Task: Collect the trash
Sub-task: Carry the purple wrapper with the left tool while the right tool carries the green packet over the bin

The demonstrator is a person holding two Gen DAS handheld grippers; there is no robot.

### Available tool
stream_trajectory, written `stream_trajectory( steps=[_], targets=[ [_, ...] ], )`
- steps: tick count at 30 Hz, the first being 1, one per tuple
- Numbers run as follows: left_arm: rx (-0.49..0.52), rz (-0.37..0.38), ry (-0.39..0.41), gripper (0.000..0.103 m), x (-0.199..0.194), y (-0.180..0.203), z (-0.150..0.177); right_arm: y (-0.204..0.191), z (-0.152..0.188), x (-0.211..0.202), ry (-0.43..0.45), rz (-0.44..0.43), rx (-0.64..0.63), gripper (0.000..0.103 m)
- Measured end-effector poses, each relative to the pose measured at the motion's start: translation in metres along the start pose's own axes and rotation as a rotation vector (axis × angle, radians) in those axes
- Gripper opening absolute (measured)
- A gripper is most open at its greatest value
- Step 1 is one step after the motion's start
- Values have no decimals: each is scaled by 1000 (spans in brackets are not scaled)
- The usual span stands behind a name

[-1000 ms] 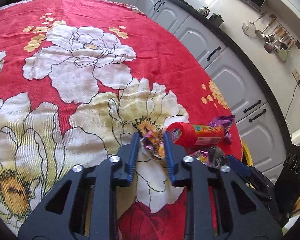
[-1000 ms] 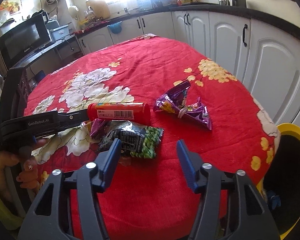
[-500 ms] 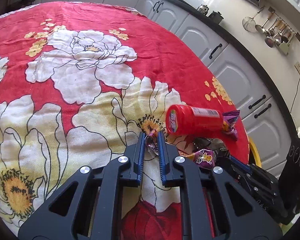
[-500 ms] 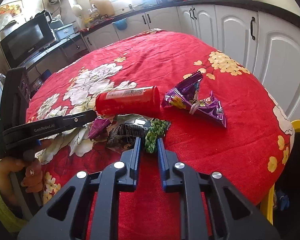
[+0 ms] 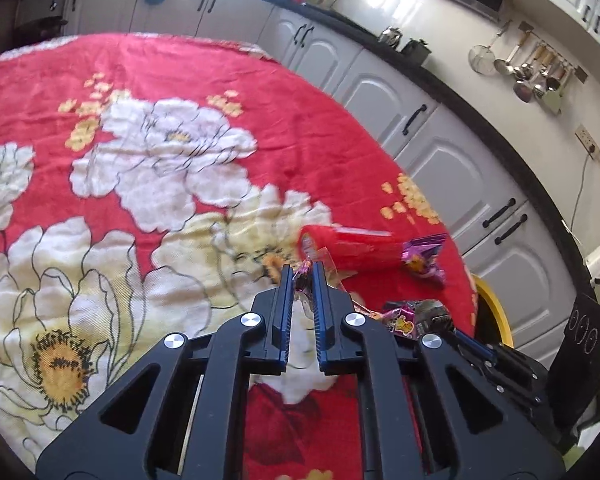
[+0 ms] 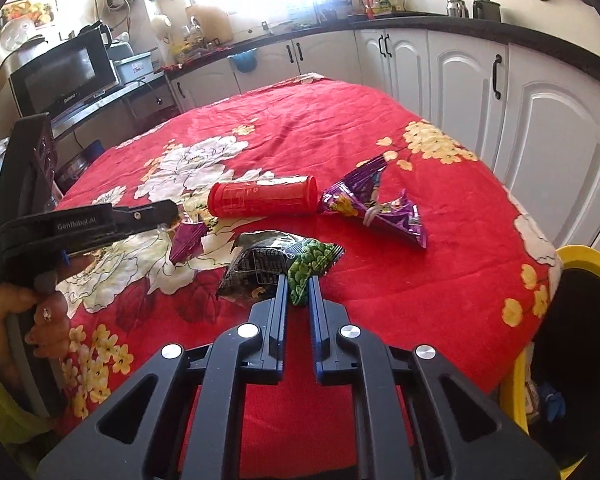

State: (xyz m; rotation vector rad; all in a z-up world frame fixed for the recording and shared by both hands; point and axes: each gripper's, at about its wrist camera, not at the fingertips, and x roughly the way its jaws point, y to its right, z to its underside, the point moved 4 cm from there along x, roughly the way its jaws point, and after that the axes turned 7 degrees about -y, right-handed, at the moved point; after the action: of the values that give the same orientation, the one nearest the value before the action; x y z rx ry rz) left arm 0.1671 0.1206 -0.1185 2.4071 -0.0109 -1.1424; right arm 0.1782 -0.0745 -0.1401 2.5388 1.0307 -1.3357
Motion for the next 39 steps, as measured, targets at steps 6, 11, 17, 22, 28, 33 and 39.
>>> stream_trajectory(
  steps=[6,11,17,22,28,33,39],
  targets=[
    [73,21,44,5,-16,33,-1,8,3,-21,40,14,15,9],
    [134,28,79,5,-26,59,1,21,4,-40,76,30,37,9],
    [178,44,107,4,-33,83,1,33,4,-65,122,46,58,9],
    [216,60,122,4,-36,104,1,44,5,-84,159,64,76,9],
    [256,80,138,4,-38,127,1,60,7,-102,190,93,97,9],
    [276,98,143,4,-36,143,1,72,11,-114,209,115,117,9],
    [297,116,139,4,-30,162,1,93,19,-127,228,149,151,9]
  ],
)
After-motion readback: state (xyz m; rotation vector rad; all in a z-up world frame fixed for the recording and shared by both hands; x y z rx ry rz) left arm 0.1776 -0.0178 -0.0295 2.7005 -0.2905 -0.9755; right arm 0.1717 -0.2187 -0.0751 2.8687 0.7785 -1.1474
